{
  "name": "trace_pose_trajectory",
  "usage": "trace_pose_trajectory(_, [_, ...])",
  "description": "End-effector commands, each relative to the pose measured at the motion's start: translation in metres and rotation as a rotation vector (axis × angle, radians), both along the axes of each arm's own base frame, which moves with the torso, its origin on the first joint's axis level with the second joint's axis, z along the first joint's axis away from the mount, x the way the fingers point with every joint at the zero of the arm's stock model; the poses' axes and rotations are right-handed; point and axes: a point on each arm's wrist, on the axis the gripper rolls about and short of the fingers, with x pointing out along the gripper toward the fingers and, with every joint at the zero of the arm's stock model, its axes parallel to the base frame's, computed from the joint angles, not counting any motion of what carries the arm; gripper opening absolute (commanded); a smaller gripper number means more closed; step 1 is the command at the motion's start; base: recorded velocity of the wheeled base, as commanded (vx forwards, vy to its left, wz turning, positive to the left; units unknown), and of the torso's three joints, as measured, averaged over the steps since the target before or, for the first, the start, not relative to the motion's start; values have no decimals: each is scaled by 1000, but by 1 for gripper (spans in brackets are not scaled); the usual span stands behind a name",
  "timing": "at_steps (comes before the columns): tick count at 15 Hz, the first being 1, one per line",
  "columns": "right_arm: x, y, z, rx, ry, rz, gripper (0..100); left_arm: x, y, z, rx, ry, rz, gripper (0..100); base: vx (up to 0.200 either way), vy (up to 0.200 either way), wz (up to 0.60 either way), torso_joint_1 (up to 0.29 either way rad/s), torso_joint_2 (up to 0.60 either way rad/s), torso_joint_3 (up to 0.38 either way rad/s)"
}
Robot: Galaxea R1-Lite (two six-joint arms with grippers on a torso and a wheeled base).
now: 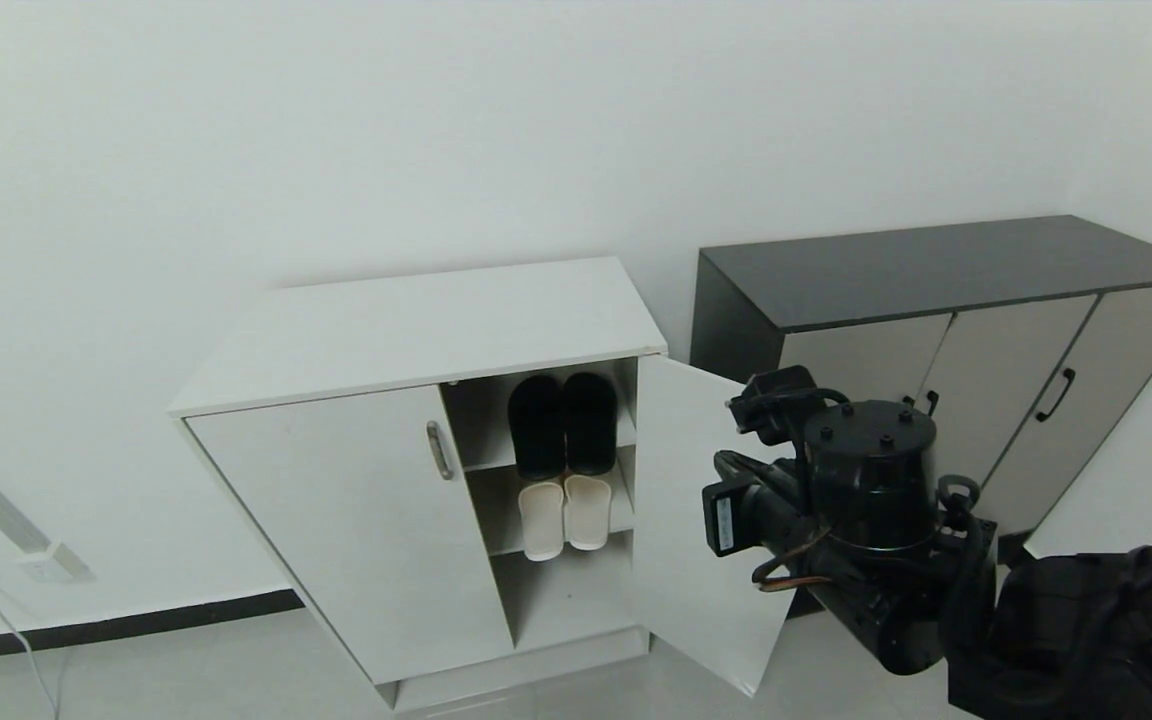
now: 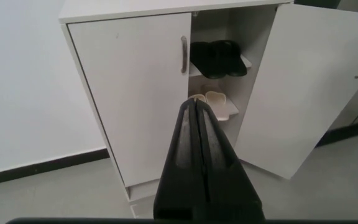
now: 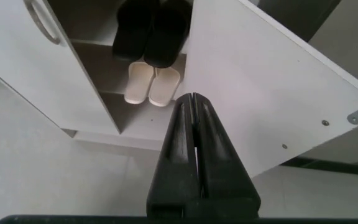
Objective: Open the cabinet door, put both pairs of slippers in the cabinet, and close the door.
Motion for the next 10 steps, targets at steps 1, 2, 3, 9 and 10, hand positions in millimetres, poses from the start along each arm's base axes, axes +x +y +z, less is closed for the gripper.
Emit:
trace_pose_trajectory(1, [2,3,-6,-7,6,0,0,0,0,0,0,0,0,0,-200,0,0,17,-2,-7])
trace_pose_trajectory(2, [4,3,-7,-3,3,-2,0,0,0,0,0,0,0,0,0,0,0,0,0,0])
trace_pose_trajectory(3, [7,4,-10,-3,3,-6,0,0,0,0,0,0,0,0,0,0,0,0,0,0])
trace_pose_trajectory(9, [77,-7,3,42,-51,-110,0,0,0,0,2,0,-1,0,0,0,0,0,0,0])
trace_pose_trajectory(10, [96,-17,10,37,-40,-135,0,0,0,0,2,0,-1,0,0,0,0,0,0,0])
